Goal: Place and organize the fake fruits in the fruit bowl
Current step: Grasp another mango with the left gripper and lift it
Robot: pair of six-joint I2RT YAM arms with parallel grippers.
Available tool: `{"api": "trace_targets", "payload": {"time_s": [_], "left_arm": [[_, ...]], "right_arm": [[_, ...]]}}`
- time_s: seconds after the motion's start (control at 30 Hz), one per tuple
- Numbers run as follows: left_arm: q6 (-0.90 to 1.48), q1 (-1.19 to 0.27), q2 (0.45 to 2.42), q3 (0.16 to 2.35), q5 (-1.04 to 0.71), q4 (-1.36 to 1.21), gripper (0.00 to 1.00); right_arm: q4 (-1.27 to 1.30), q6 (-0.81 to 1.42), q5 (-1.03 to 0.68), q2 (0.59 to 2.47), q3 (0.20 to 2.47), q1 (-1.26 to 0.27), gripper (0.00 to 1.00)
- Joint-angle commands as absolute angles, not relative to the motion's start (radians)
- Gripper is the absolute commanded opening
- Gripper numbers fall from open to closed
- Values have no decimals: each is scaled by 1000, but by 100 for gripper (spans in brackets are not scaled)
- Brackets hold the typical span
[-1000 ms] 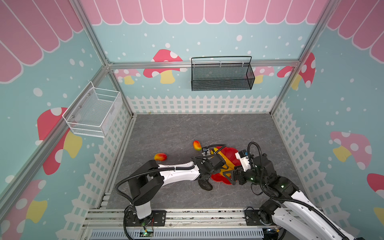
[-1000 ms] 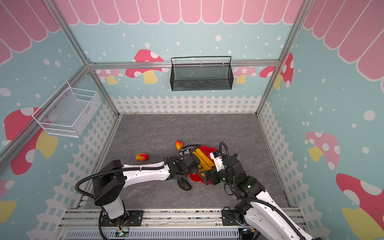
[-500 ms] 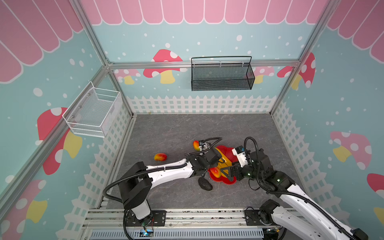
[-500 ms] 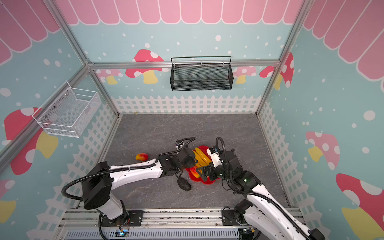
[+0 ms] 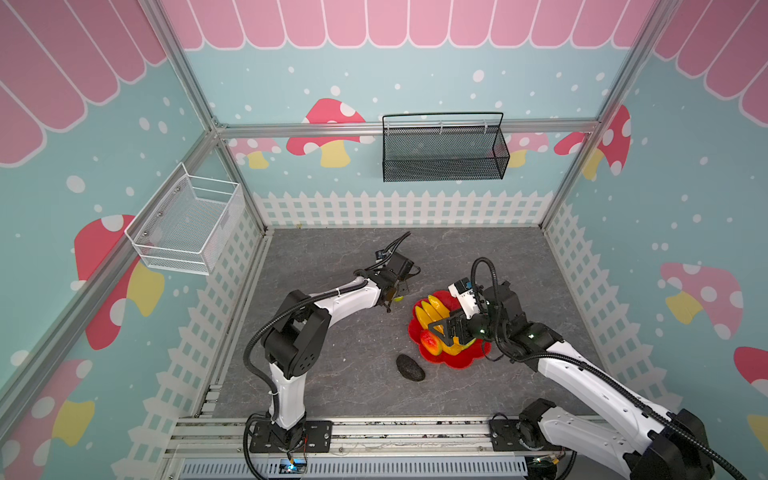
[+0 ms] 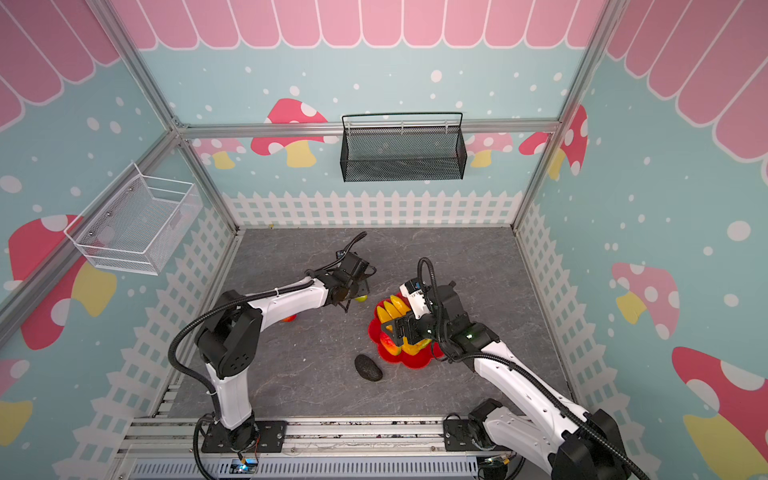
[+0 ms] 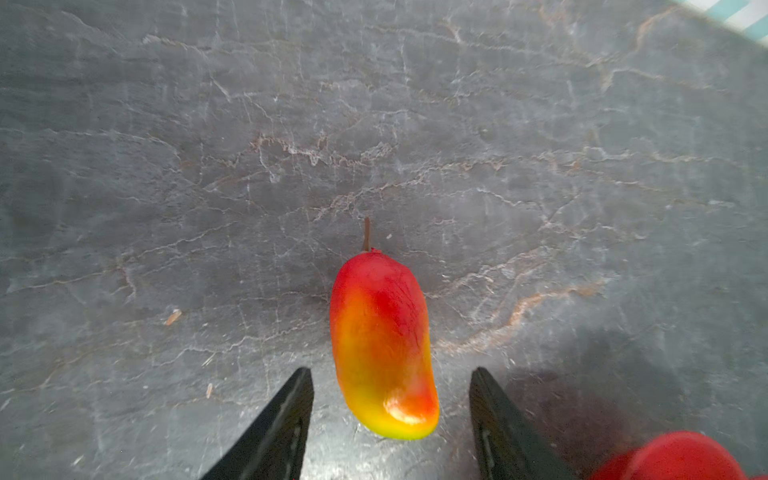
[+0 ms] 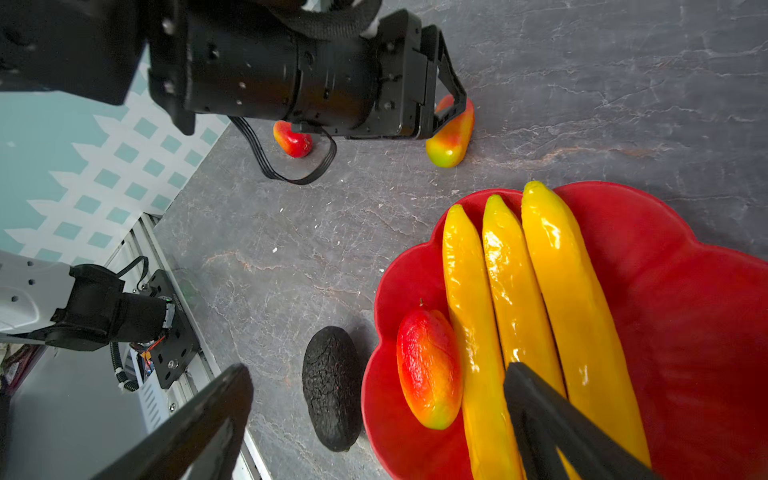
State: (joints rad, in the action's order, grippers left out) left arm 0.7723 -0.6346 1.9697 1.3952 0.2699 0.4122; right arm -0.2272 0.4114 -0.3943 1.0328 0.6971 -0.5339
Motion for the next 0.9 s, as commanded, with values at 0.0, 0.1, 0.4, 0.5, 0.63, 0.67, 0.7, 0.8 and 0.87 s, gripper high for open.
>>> {"api": "trace_targets", "payload": {"time_s": [0.0, 0.1, 0.4, 0.5, 0.63, 0.67, 0.7, 0.8, 0.87], "left_arm": [[752, -623, 2011, 1447, 227, 433, 60], [756, -621, 2041, 1465, 224, 431, 60], [767, -602, 2092, 1472, 215, 417, 53], [761, -596, 2099, 1468, 216, 405, 49], [756, -593, 2076, 1446, 212, 366, 38], [756, -592, 2063, 1438, 208, 354, 36], [757, -594, 2045, 1429, 204, 346, 35], [742, -613, 1984, 1407, 192, 336, 34], [729, -642, 1942, 1398, 178, 334, 34]], "right_arm": [[-165, 375, -444, 1063, 715, -503, 98], [-162, 361, -463, 1081, 725, -481, 98], [-165, 367, -476, 1055, 687, -456, 98], [-176, 374, -473, 1034, 675, -452, 98], [-205, 376, -467, 999, 672, -447, 98], [-215, 376, -463, 990, 671, -446, 98], [-224, 378, -460, 977, 669, -444, 98], [-243, 405, -461, 934, 646, -436, 98], [-252, 446, -469, 903, 618, -416, 98]]}}
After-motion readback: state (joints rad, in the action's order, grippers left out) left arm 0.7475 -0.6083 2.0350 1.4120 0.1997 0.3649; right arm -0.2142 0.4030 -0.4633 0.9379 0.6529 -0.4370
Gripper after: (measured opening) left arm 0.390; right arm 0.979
